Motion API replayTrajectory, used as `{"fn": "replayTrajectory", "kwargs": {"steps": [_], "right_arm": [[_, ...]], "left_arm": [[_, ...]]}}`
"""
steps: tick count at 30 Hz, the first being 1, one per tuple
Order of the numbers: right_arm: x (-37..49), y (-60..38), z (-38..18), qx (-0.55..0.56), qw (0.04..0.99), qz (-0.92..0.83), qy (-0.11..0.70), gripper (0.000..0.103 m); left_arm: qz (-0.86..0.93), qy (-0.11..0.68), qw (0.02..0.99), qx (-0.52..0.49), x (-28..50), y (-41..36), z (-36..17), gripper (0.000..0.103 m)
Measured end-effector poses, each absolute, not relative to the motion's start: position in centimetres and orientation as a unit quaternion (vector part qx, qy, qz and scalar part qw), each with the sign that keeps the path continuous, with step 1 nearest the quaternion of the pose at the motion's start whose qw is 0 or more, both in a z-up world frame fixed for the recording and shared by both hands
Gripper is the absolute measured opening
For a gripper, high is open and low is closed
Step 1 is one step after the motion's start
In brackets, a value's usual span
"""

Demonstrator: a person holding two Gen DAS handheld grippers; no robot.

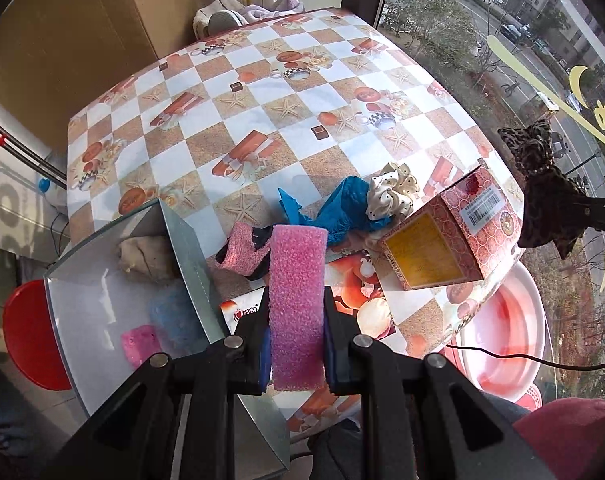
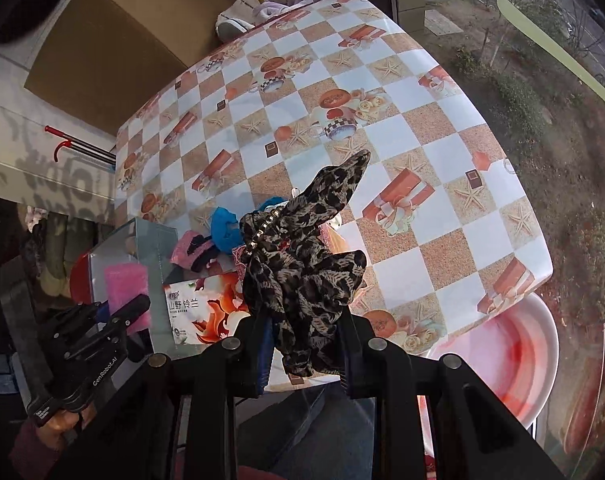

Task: Organize soft objects
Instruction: 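Carry the pink sponge and leopard-print scrunchie over the white box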

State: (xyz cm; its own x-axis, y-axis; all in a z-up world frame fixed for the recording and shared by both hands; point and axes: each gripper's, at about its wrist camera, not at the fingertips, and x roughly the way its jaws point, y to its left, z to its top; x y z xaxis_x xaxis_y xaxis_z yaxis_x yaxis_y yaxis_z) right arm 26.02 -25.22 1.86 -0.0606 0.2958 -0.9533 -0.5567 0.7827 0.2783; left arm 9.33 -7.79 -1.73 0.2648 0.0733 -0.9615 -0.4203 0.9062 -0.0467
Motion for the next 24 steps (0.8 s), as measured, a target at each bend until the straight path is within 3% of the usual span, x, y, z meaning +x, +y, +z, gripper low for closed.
{"fn": "replayTrajectory", "kwargs": {"steps": [24], "right_arm": [[13.3, -8.2, 4.6, -0.272, 0.582, 0.508, 0.574, 0.028]], "left_arm": [[0.297, 0.514, 0.772, -0.228, -2.5, -2.5, 0.0, 0.022]]}}
